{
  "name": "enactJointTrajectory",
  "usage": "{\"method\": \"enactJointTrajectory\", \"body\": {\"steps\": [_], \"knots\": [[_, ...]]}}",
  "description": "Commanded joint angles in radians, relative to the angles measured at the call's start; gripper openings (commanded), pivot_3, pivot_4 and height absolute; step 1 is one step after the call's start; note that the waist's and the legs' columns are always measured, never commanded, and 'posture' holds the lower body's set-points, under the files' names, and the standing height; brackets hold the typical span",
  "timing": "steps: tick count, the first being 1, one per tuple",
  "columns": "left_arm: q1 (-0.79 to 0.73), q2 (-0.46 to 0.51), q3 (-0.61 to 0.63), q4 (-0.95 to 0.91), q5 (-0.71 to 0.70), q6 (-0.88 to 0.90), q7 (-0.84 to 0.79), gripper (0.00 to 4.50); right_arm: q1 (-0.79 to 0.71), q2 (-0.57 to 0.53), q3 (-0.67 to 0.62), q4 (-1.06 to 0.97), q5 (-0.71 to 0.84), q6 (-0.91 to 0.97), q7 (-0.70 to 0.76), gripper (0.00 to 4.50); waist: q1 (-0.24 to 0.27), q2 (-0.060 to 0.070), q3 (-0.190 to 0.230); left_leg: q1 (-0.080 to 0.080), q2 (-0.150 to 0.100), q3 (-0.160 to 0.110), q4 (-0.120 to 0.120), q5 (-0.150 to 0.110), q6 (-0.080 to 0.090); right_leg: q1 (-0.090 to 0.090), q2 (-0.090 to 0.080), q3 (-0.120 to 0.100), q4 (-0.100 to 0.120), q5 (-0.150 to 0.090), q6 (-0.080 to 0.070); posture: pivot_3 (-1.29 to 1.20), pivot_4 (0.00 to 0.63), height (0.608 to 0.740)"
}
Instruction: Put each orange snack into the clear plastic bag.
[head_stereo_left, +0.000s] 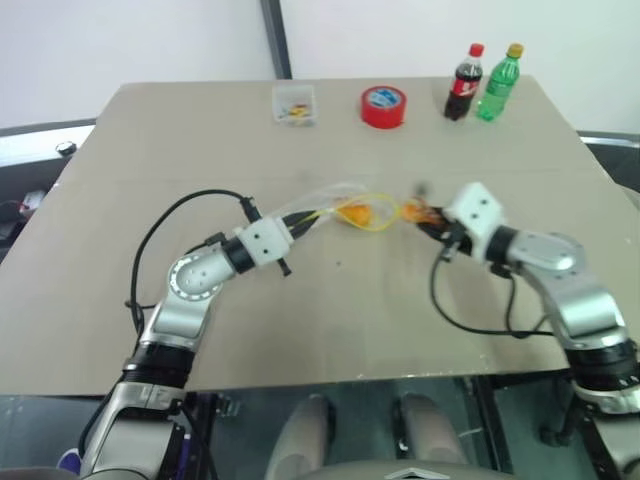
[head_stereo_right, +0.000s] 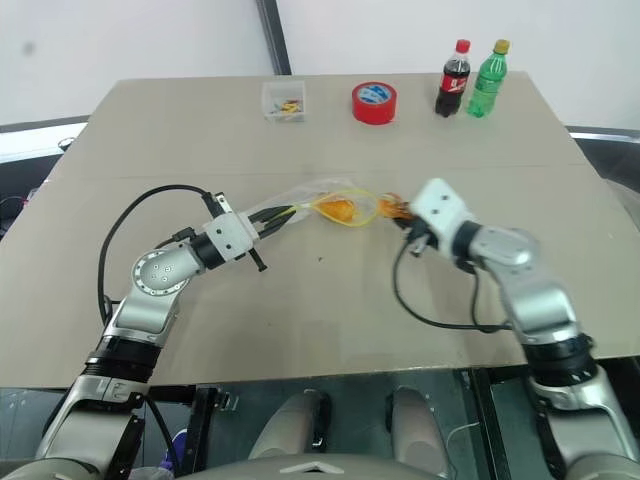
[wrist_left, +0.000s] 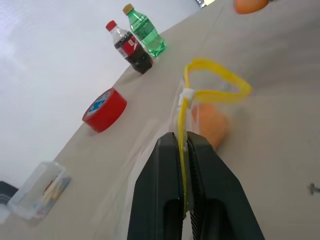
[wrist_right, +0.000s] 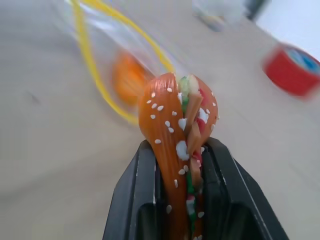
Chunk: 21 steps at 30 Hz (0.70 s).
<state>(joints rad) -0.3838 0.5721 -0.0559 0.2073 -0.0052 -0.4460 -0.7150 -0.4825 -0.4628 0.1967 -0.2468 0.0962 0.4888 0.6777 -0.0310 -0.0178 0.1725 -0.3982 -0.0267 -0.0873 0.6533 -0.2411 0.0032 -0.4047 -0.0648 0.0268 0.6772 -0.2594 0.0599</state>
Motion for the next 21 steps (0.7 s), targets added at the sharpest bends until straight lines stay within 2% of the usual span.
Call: {"method": "enactJointTrajectory", "body": {"steps": [1,5,11,21], "knots": [[0.012,0.012,0.029,-0.045,-0.031,-0.030,0.003,0.00,-0.051,0.050,0.052,0.040,-0.045,-0.005,-0.047,0.83,0.008,0.000,0.000,0.000,-0.001,0.000,0.000,0.000,0.000,0.000,-0.001,0.000,-0.001,0.000,0.000,0.00,0.150,0.740],[0.057,0.017,0.042,-0.100,-0.034,-0.019,0.013,0.00,-0.105,0.135,0.113,0.117,-0.074,-0.014,-0.071,0.83,0.012,0.000,0.000,-0.001,-0.003,0.000,0.000,0.000,0.000,-0.001,-0.002,0.000,-0.002,0.000,0.000,0.00,0.150,0.740],[0.109,0.022,0.033,-0.157,-0.027,-0.013,0.010,0.00,-0.142,0.180,0.170,0.192,-0.116,-0.052,-0.058,0.83,0.011,0.000,0.000,-0.001,-0.003,0.000,-0.001,0.000,0.000,-0.002,-0.001,0.000,-0.001,0.000,0.000,0.00,0.150,0.740],[0.159,0.036,0.026,-0.222,-0.010,-0.004,0.010,0.00,-0.195,0.318,0.216,0.407,-0.140,-0.222,-0.043,0.83,-0.008,0.000,0.000,-0.001,-0.003,0.000,-0.002,0.000,0.000,-0.003,0.000,0.001,0.001,0.000,0.000,0.00,0.150,0.740]]}}
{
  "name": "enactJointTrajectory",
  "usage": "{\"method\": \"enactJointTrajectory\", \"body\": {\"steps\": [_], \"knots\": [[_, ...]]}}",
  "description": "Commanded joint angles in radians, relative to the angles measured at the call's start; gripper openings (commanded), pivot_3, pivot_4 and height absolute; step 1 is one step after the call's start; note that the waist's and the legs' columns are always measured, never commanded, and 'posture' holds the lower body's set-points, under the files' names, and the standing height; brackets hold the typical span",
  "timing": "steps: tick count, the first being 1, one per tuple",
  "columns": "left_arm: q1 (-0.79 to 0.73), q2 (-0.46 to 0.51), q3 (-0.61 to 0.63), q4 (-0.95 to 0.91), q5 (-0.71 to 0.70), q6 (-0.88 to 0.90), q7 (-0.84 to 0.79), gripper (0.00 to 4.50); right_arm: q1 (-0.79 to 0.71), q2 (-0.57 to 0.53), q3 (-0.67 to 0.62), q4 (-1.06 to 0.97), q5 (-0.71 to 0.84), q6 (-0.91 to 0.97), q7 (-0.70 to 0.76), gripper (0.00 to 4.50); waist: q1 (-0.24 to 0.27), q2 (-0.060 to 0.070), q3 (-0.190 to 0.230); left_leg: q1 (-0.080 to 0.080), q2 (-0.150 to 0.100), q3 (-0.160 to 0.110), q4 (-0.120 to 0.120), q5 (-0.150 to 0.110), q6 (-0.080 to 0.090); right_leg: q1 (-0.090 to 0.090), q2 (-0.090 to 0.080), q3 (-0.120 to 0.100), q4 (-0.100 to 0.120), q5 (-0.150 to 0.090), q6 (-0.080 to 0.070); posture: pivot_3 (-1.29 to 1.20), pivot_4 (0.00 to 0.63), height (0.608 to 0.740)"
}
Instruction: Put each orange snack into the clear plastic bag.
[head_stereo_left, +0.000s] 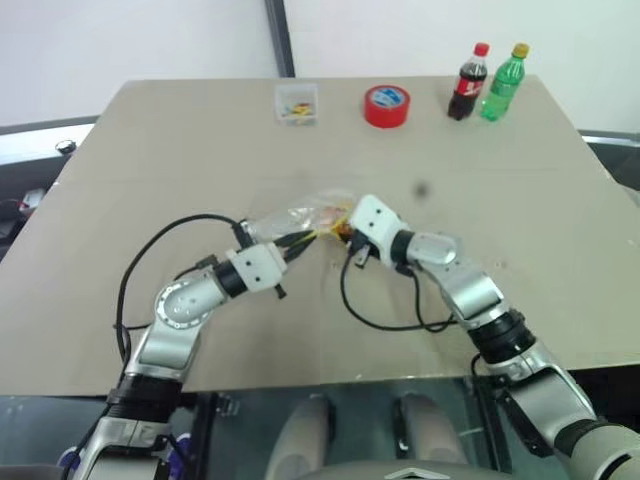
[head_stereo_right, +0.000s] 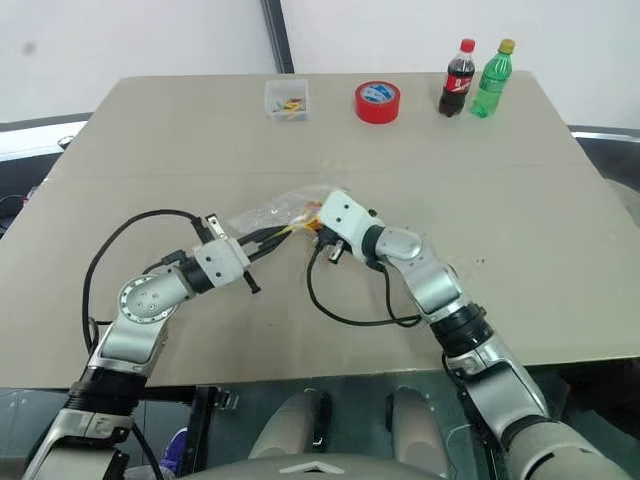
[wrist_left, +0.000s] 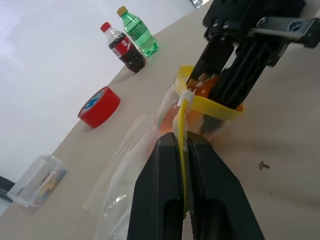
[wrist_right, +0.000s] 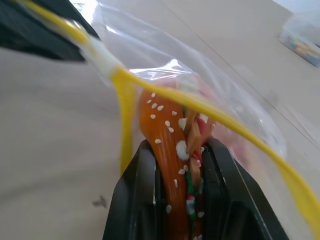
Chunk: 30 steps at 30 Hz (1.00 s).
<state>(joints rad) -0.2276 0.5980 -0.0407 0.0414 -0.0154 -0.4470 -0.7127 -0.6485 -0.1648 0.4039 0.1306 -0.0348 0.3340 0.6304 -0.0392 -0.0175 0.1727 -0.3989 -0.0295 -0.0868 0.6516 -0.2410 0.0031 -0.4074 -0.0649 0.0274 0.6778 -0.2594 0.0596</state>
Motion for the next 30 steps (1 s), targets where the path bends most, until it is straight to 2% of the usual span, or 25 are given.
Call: {"method": "enactJointTrajectory", "body": {"steps": [1,4,5,8,9,11,18,21,26,30], "knots": [[0.004,0.010,0.011,-0.059,-0.001,-0.001,0.009,0.00,-0.037,0.029,0.012,0.057,-0.019,-0.089,-0.002,0.83,0.000,0.000,0.000,0.000,0.000,0.000,0.000,0.000,0.000,0.000,0.000,0.000,0.000,0.000,0.000,0.00,0.150,0.740],[0.011,0.010,0.018,-0.083,-0.014,0.018,0.010,0.00,-0.077,0.072,-0.008,0.156,-0.010,-0.164,-0.005,0.83,-0.002,0.000,0.000,0.000,0.000,0.000,0.000,0.000,0.000,0.000,0.000,0.000,0.000,0.000,0.000,0.00,0.150,0.740],[0.012,0.010,0.019,-0.089,-0.016,0.024,0.011,0.00,-0.086,0.079,-0.012,0.178,-0.008,-0.187,-0.001,1.09,-0.002,0.000,0.000,0.000,0.000,0.000,0.000,0.000,0.000,0.000,0.000,0.000,0.000,0.000,0.000,0.00,0.150,0.740],[0.019,0.003,0.030,-0.104,-0.030,0.057,0.020,0.00,-0.102,0.073,-0.017,0.213,-0.039,-0.237,-0.025,2.12,-0.003,0.000,0.000,0.000,0.000,0.000,0.000,0.000,0.000,-0.001,0.000,0.000,0.000,0.000,0.000,0.00,0.150,0.740],[0.021,0.000,0.035,-0.106,-0.036,0.070,0.025,0.00,-0.103,0.068,-0.026,0.210,-0.047,-0.241,-0.042,2.67,-0.003,0.000,0.000,0.000,0.000,0.000,0.000,0.000,0.000,-0.001,0.000,0.000,0.000,0.000,0.000,0.00,0.150,0.740],[0.025,-0.008,0.046,-0.102,-0.048,0.099,0.037,0.00,-0.090,0.039,-0.042,0.172,-0.055,-0.234,-0.047,3.50,-0.002,0.000,0.000,0.000,0.000,0.000,0.000,0.000,0.000,-0.001,0.000,0.001,0.000,0.000,0.000,0.00,0.150,0.740],[0.008,-0.032,0.079,-0.073,-0.099,0.187,0.059,0.00,0.042,-0.117,-0.117,-0.121,0.013,-0.158,0.049,3.50,0.000,0.000,0.000,-0.001,0.000,0.000,-0.001,0.000,0.000,-0.001,0.000,0.001,0.000,0.000,0.000,0.00,0.150,0.740],[-0.008,-0.039,0.086,-0.070,-0.132,0.224,0.049,0.00,0.093,-0.182,-0.148,-0.205,-0.001,-0.118,0.043,3.50,0.001,0.000,0.000,-0.001,0.000,0.000,-0.001,0.000,0.000,-0.001,0.000,0.000,0.000,0.000,0.000,0.00,0.150,0.740],[-0.019,-0.044,0.092,-0.067,-0.159,0.249,0.034,0.00,0.166,-0.242,-0.154,-0.232,-0.033,-0.106,0.019,3.50,-0.002,0.000,0.000,0.000,0.000,0.001,0.000,0.000,0.000,-0.001,0.000,0.001,0.000,0.000,0.000,0.00,0.150,0.740],[-0.025,-0.044,0.097,-0.071,-0.174,0.263,0.031,0.00,0.170,-0.221,-0.131,-0.176,-0.056,-0.129,0.000,3.50,-0.002,0.000,0.000,0.000,0.000,0.001,0.000,0.000,0.000,-0.001,0.000,0.001,0.000,0.000,0.000,0.00,0.150,0.740]]}}
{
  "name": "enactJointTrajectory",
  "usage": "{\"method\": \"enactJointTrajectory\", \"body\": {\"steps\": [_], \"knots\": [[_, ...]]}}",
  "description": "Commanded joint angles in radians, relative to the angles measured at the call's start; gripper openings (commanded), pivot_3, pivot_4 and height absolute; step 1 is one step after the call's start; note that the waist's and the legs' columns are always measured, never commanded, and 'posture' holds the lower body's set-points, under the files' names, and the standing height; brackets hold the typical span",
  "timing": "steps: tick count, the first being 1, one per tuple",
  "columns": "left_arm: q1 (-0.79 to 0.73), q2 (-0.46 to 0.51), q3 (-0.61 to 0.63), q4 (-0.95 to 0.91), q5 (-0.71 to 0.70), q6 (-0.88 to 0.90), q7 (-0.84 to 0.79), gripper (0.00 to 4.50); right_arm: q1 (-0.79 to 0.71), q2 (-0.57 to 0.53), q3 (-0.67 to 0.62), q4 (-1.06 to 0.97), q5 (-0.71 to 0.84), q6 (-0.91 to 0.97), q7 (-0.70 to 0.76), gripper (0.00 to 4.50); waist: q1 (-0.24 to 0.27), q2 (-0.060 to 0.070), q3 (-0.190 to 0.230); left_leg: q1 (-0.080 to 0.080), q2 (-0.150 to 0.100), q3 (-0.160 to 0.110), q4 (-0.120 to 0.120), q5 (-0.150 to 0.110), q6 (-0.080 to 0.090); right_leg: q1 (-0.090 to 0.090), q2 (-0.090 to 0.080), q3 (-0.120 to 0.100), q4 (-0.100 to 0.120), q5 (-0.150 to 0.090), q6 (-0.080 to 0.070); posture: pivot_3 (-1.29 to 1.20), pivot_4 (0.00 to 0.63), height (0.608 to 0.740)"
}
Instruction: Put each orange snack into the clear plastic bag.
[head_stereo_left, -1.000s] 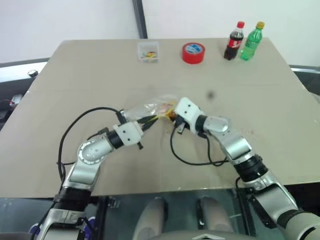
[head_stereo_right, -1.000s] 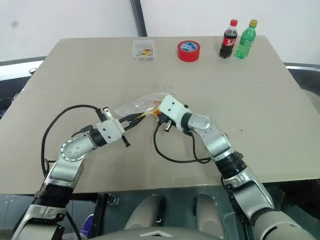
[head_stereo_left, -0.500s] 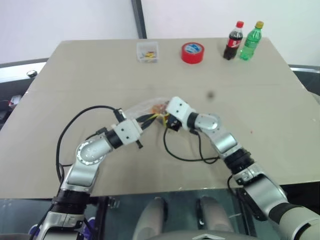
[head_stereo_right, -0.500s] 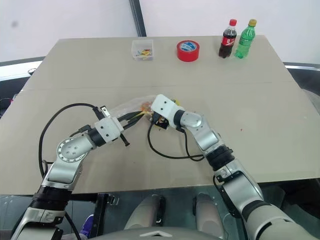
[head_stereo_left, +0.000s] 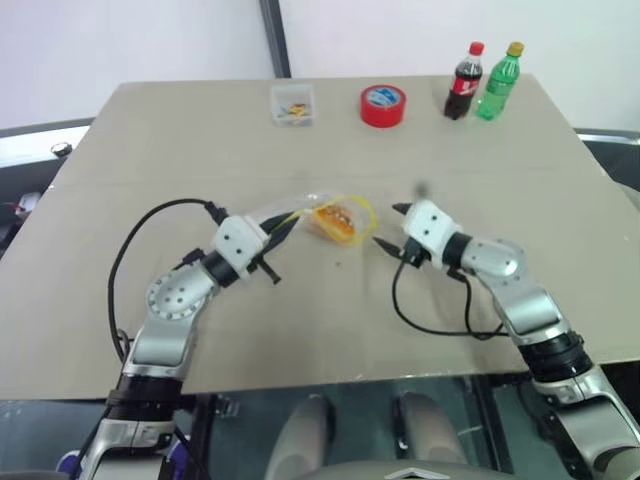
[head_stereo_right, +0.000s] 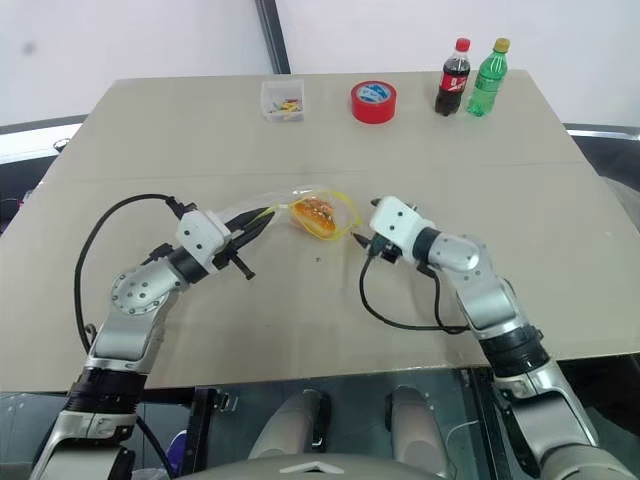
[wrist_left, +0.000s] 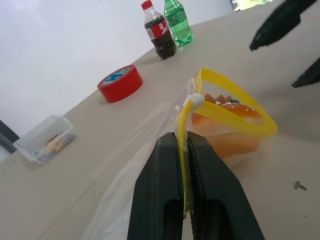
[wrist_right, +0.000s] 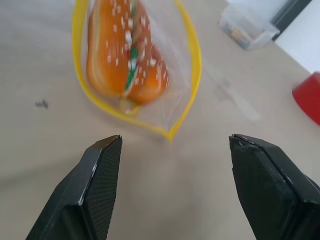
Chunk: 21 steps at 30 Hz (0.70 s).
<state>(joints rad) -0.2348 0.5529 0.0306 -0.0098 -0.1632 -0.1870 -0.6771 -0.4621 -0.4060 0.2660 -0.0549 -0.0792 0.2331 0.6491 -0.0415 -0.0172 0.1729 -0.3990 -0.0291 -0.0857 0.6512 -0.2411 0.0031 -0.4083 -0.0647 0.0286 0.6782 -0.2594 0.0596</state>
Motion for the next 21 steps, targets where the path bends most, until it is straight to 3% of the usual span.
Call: {"method": "enactJointTrajectory", "body": {"steps": [1,10,13,16,18,21], "knots": [[-0.020,0.001,0.027,-0.021,-0.029,0.004,-0.007,0.00,-0.026,0.028,0.022,0.042,-0.030,-0.046,-0.028,3.50,0.000,0.000,0.000,0.000,0.000,0.000,0.000,0.000,0.000,0.000,0.000,0.000,0.000,0.000,0.000,0.00,0.150,0.740],[-0.009,0.010,0.042,-0.059,-0.061,0.034,-0.018,0.00,-0.170,0.126,0.058,0.377,-0.105,-0.236,-0.117,3.50,0.001,0.000,0.000,0.000,0.000,0.000,0.000,0.000,0.000,0.000,0.000,0.000,0.000,0.000,0.000,0.00,0.150,0.740],[0.000,0.011,0.047,-0.074,-0.064,0.042,-0.017,0.00,-0.199,0.150,0.039,0.446,-0.093,-0.260,-0.130,2.57,0.001,0.000,0.000,0.000,0.000,0.000,0.000,0.000,0.000,0.000,0.000,0.000,0.000,0.000,0.000,0.00,0.150,0.740],[0.006,0.009,0.051,-0.085,-0.063,0.048,-0.014,0.00,-0.209,0.152,0.032,0.466,-0.083,-0.275,-0.115,0.99,0.001,0.000,0.000,0.000,0.000,0.000,0.000,0.000,0.000,0.000,0.000,0.000,-0.001,0.000,0.000,0.00,0.150,0.740],[0.008,0.006,0.055,-0.091,-0.065,0.054,-0.013,0.00,-0.212,0.146,0.025,0.466,-0.080,-0.283,-0.113,0.17,0.002,0.000,0.000,0.000,0.000,0.000,0.000,0.000,0.000,0.000,0.000,0.000,-0.001,0.000,0.000,0.00,0.150,0.740],[0.004,0.003,0.057,-0.094,-0.066,0.061,-0.011,0.00,-0.216,0.126,0.006,0.440,-0.078,-0.283,-0.108,0.06,0.001,0.000,0.000,0.000,0.000,0.000,0.000,0.000,0.000,0.000,0.000,0.000,-0.001,0.000,0.000,0.00,0.150,0.740]]}}
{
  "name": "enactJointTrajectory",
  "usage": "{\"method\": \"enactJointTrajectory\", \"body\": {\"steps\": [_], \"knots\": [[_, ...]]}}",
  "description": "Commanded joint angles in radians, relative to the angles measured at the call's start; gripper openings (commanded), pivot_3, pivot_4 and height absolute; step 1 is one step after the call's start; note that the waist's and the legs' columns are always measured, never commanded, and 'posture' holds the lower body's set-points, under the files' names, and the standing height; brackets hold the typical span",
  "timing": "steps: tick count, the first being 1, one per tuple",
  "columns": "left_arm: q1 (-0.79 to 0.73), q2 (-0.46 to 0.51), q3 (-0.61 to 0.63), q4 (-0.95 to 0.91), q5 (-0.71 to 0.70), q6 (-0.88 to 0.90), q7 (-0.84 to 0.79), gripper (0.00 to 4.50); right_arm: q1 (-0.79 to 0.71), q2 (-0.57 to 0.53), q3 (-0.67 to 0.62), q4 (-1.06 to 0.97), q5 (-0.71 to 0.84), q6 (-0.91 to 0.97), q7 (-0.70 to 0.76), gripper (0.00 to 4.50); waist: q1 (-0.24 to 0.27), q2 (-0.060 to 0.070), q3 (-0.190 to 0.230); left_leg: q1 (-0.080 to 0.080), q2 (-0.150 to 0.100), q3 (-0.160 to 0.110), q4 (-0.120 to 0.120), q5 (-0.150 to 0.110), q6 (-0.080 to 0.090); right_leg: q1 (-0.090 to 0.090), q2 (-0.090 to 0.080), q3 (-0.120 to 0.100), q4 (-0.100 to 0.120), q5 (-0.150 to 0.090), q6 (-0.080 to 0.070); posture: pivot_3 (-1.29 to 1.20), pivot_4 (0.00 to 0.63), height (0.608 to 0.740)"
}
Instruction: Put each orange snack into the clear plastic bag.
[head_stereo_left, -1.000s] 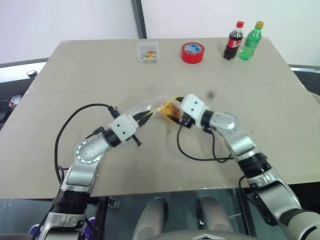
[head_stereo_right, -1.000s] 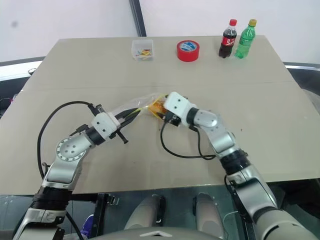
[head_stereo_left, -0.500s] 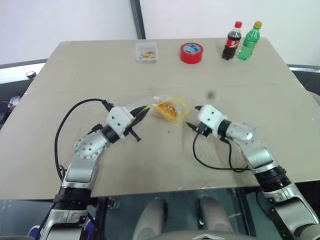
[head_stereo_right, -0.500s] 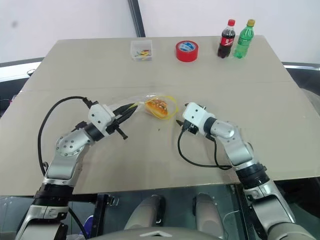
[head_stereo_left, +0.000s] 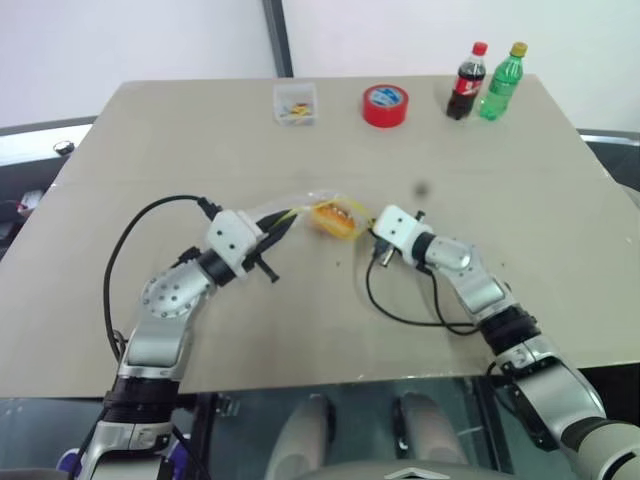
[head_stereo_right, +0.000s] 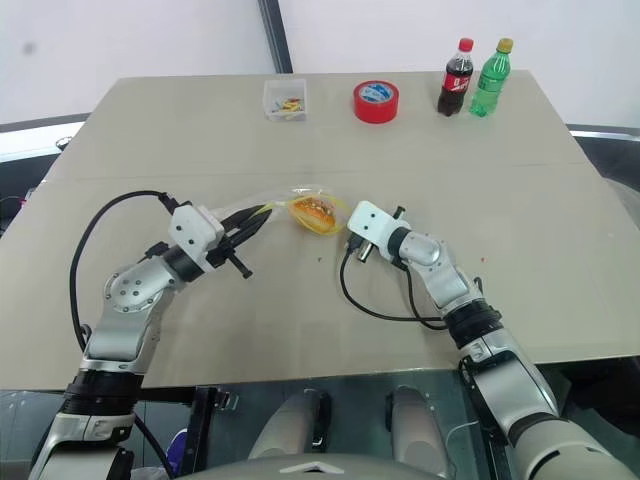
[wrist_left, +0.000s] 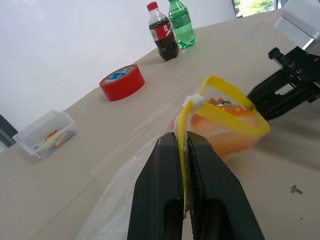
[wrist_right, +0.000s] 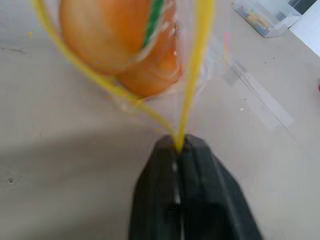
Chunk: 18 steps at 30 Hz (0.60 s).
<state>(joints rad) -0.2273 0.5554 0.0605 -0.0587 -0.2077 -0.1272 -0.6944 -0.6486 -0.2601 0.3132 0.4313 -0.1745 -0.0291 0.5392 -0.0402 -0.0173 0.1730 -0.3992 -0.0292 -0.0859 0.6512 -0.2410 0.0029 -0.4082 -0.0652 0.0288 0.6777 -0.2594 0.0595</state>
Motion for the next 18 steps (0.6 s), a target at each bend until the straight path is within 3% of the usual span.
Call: {"method": "enactJointTrajectory", "body": {"steps": [1,6,10,15,18], "knots": [[-0.011,-0.001,0.026,-0.043,-0.021,0.004,0.008,0.00,-0.032,-0.031,-0.051,-0.063,0.018,-0.015,0.004,0.06,0.000,0.000,0.000,0.000,0.000,0.000,0.000,0.000,0.000,0.000,0.000,0.000,0.000,0.000,0.000,0.00,0.150,0.740],[-0.110,-0.024,0.026,-0.003,-0.035,0.057,0.023,0.00,-0.082,-0.133,-0.118,-0.135,0.010,0.037,0.002,0.06,0.003,0.000,0.001,0.000,0.000,0.000,0.000,0.000,0.000,0.000,0.000,0.000,0.000,0.000,0.000,0.00,0.150,0.740],[-0.280,-0.048,0.025,0.123,-0.025,0.086,0.033,0.00,-0.182,-0.251,-0.150,-0.110,-0.022,0.046,0.005,0.06,0.005,0.001,0.002,-0.001,-0.001,-0.001,0.001,0.000,0.000,0.000,0.000,-0.001,0.000,0.000,0.000,0.00,0.150,0.740],[-0.480,-0.069,0.002,0.303,0.003,0.036,0.018,0.00,-0.279,-0.349,-0.163,-0.078,-0.042,0.040,0.010,0.06,-0.001,0.000,0.002,-0.001,-0.001,0.000,0.001,0.000,0.000,0.000,0.000,-0.001,-0.001,0.000,0.000,0.00,0.150,0.740],[-0.532,-0.079,-0.019,0.362,0.028,-0.039,0.000,0.00,-0.261,-0.393,-0.174,-0.127,-0.038,0.047,0.022,0.06,-0.002,0.000,0.002,-0.003,-0.001,0.002,0.000,0.002,-0.004,-0.002,0.000,0.001,-0.003,0.000,0.000,0.00,0.150,0.740]]}}
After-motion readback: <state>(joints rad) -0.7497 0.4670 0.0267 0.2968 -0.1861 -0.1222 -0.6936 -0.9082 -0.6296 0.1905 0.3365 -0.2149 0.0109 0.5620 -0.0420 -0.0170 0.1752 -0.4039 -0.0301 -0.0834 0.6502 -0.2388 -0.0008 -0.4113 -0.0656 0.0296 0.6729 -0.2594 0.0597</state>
